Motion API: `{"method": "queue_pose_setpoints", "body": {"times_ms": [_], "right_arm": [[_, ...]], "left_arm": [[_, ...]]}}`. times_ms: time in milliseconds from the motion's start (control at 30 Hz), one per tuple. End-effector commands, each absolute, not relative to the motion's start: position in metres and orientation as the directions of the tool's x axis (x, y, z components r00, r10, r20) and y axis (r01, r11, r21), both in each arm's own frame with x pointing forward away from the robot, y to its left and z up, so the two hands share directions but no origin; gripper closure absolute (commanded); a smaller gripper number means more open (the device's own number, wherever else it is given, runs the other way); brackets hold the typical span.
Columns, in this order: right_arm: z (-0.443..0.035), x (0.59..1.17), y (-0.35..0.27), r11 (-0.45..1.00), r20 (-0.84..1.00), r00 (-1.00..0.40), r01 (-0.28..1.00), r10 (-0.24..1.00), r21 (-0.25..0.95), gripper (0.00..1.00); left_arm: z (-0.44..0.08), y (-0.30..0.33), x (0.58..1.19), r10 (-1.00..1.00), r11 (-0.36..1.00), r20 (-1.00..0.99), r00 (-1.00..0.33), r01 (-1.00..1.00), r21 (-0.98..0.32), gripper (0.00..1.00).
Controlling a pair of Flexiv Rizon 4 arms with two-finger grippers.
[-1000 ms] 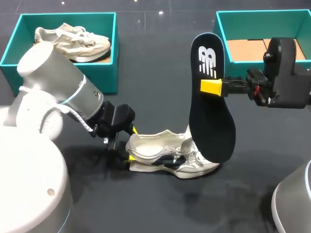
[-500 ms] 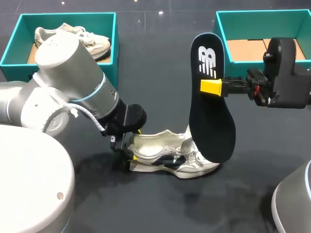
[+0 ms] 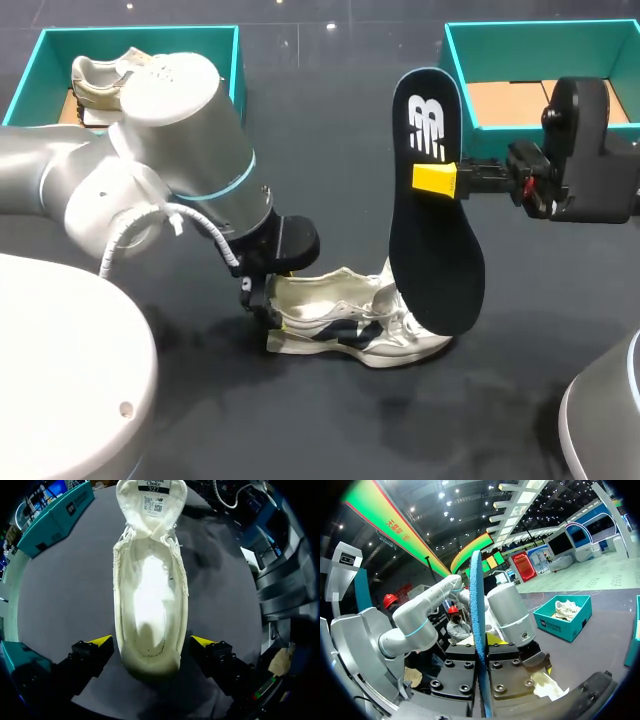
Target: Take the shoe out of the shoebox, open the shoe tongue, remove and reinsert the insole, then place the shoe into the shoebox
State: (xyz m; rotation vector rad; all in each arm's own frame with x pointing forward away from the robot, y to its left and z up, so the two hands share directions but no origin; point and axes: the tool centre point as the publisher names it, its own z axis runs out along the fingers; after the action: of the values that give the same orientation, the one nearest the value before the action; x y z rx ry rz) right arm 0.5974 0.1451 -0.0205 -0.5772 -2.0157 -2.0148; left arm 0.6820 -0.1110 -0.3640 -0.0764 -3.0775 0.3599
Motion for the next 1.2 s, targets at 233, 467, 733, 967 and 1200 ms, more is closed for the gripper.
{"method": "queue_pose_setpoints", "body": {"times_ms": [233, 467, 733, 967, 1200], "right_arm": [[-0.022, 0.589, 0.143, -0.032, 0.431, -0.894, 0.431, 0.123, 0.902, 1.0], [-0.022, 0.589, 0.143, -0.032, 0.431, -0.894, 0.431, 0.123, 0.902, 1.0], [-0.022, 0.589, 0.143, -0.032, 0.431, -0.894, 0.431, 0.123, 0.902, 1.0], [-0.022, 0.589, 0.143, -0.032, 0.431, -0.894, 0.431, 0.123, 0.902, 1.0], [-0.022, 0.589, 0.143, -0.032, 0.431, -0.894, 0.431, 0.123, 0.902, 1.0]], "left_arm": [[-0.332, -0.123, 0.679, 0.07, 0.973, -0.007, -0.998, 0.07, -0.22, 0.0], [-0.322, -0.141, 0.693, 0.08, 0.97, -0.024, -0.997, 0.083, -0.228, 0.0], [-0.331, -0.168, 0.714, 0.107, 0.968, -0.025, -0.994, 0.11, -0.227, 0.0], [-0.344, -0.185, 0.718, 0.118, 0.97, -0.018, -0.993, 0.12, -0.211, 0.0], [-0.357, -0.194, 0.725, 0.105, 0.974, -0.01, -0.994, 0.104, -0.199, 0.0]]}}
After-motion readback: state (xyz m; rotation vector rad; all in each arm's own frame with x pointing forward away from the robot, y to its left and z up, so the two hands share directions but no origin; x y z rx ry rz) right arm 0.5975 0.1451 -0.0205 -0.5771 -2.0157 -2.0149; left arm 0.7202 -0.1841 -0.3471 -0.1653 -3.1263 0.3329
